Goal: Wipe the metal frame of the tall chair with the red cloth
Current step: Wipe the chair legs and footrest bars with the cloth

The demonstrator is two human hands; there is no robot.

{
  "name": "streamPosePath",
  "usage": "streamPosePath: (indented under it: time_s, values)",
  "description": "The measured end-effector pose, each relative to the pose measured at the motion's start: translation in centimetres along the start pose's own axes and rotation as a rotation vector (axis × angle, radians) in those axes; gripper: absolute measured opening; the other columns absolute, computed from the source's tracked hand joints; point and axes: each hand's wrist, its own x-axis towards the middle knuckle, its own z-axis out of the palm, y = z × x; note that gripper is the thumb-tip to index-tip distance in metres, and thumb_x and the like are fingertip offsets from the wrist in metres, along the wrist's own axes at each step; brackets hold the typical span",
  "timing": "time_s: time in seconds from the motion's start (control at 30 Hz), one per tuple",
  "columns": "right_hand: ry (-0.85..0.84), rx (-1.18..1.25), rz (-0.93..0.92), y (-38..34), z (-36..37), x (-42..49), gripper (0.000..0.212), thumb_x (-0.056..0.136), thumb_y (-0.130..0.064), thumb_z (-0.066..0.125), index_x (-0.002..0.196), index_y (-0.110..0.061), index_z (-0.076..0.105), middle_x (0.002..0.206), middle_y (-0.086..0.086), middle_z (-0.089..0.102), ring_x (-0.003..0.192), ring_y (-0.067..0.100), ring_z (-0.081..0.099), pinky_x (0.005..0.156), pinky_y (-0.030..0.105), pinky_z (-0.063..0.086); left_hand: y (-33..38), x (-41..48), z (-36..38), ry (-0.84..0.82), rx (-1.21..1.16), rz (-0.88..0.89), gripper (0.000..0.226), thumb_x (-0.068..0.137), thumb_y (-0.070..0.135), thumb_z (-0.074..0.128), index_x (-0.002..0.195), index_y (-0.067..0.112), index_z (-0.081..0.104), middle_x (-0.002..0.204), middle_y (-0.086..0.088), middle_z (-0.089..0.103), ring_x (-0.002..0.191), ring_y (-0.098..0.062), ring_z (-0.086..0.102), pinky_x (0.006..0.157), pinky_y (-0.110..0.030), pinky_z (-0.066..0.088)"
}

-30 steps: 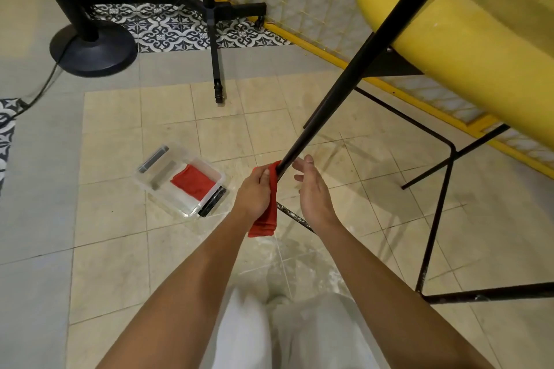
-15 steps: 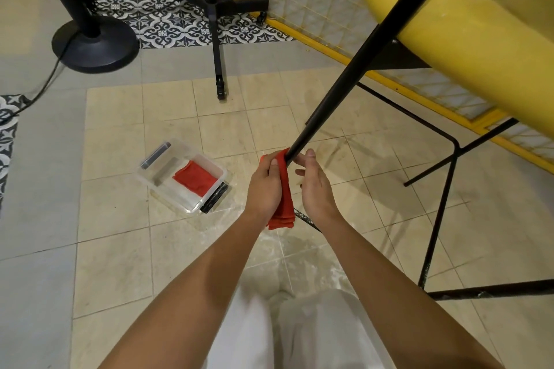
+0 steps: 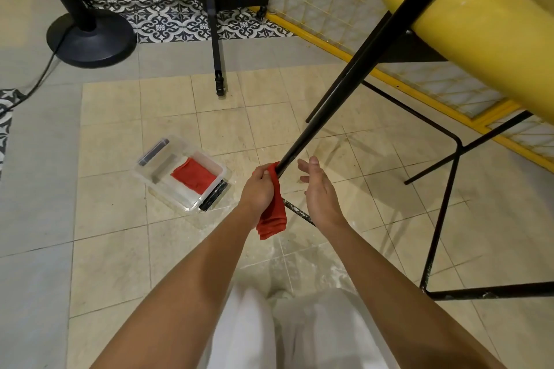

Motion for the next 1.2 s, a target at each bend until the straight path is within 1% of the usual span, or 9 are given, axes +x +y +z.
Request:
streamPosePath:
  time_s: [0.13, 0.33, 0.53, 0.67, 0.73, 0.9, 1.07, 1.13, 1.2]
  values:
    - [0.009, -0.023, -0.029, -1.0, -0.4, -0.3, 0.055, 0.097, -0.053, 0.020, 0.132, -0.024, 0.052, 0.138, -0.005, 0.048, 0.128, 0.011, 0.043, 0.112, 0.039, 0.029, 1.3, -0.6, -0.1, -0.023, -0.054, 0.040, 0.034, 0.103, 0.030, 0.024, 0.126, 0.026, 0.049, 0.096, -0.004, 0.058, 0.084, -0.018, 0.054, 0.079, -0.031, 0.045]
    - [0.006, -0.020, -0.094, -2.9, -1.4, -2.2, 0.058, 0.096, -0.055, 0.020, 0.134, -0.023, 0.049, 0.141, -0.004, 0.046, 0.130, 0.013, 0.041, 0.112, 0.042, 0.029, 4.5, -3.3, -0.3, -0.012, -0.059, 0.181, 0.032, 0.102, 0.032, 0.028, 0.120, 0.032, 0.055, 0.093, -0.002, 0.059, 0.079, -0.015, 0.053, 0.074, -0.027, 0.045]
    - [0.048, 0.006, -0.131, -4.2, -2.0, -5.0, 0.054, 0.095, -0.051, 0.026, 0.136, -0.023, 0.045, 0.139, -0.003, 0.046, 0.128, 0.012, 0.041, 0.112, 0.037, 0.028, 5.7, -7.4, -0.3, 0.165, -0.041, 0.372, 0.038, 0.100, 0.033, 0.038, 0.136, 0.041, 0.032, 0.110, 0.008, 0.050, 0.087, -0.018, 0.058, 0.081, -0.034, 0.050]
    - [0.066, 0.062, -0.164, -5.0, -1.9, -7.2, 0.045, 0.095, -0.040, 0.046, 0.135, -0.018, 0.043, 0.127, -0.005, 0.049, 0.110, 0.006, 0.047, 0.089, 0.013, 0.036, 5.3, -9.9, -0.7, 0.342, 0.095, 0.395, 0.063, 0.092, 0.033, 0.056, 0.139, 0.023, 0.015, 0.107, -0.001, 0.061, 0.086, -0.026, 0.064, 0.070, -0.031, 0.044]
    - [0.083, 0.082, -0.167, -5.0, -1.2, -8.0, 0.046, 0.092, -0.036, 0.054, 0.132, -0.017, 0.044, 0.124, 0.001, 0.054, 0.105, 0.012, 0.055, 0.083, 0.015, 0.044, 5.0, -10.5, -1.0, 0.347, 0.167, 0.432, 0.064, 0.088, 0.031, 0.062, 0.133, 0.014, 0.021, 0.094, -0.005, 0.067, 0.082, -0.026, 0.066, 0.065, -0.030, 0.043]
    - [0.074, 0.235, -0.084, -5.2, 0.0, -8.9, 0.043, 0.087, -0.045, 0.054, 0.124, -0.021, 0.052, 0.119, 0.002, 0.061, 0.106, 0.016, 0.061, 0.090, 0.040, 0.052, 5.3, -12.2, -1.6, 0.241, 0.231, 0.542, 0.042, 0.080, 0.023, 0.070, 0.113, 0.019, 0.044, 0.078, 0.013, 0.061, 0.080, -0.018, 0.066, 0.072, -0.036, 0.054]
    - [0.039, 0.347, -0.040, -6.0, -0.3, -8.9, 0.030, 0.095, -0.042, 0.044, 0.114, -0.024, 0.057, 0.106, 0.002, 0.068, 0.098, 0.017, 0.064, 0.089, 0.040, 0.052, 5.9, -13.0, -2.0, 0.094, 0.196, 0.628, 0.039, 0.079, 0.015, 0.073, 0.114, 0.025, 0.058, 0.085, 0.018, 0.058, 0.076, -0.002, 0.061, 0.064, -0.010, 0.048]
    - [0.054, 0.401, -0.042, -6.3, -0.4, -8.6, 0.029, 0.097, -0.038, 0.042, 0.119, -0.024, 0.054, 0.103, 0.001, 0.068, 0.095, 0.015, 0.065, 0.085, 0.036, 0.053, 6.3, -12.9, -2.4, -0.010, 0.170, 0.598, 0.043, 0.080, 0.014, 0.071, 0.119, 0.027, 0.058, 0.090, 0.015, 0.064, 0.076, 0.001, 0.062, 0.068, -0.011, 0.050]
    - [0.097, 0.446, -0.057, -6.8, -0.6, -8.5, 0.024, 0.098, -0.032, 0.044, 0.119, -0.023, 0.053, 0.095, -0.001, 0.067, 0.086, 0.014, 0.066, 0.074, 0.028, 0.053, 6.7, -12.8, -2.8, -0.122, 0.075, 0.540, 0.049, 0.080, 0.009, 0.069, 0.124, 0.025, 0.057, 0.103, 0.006, 0.068, 0.088, -0.007, 0.066, 0.081, -0.023, 0.054]
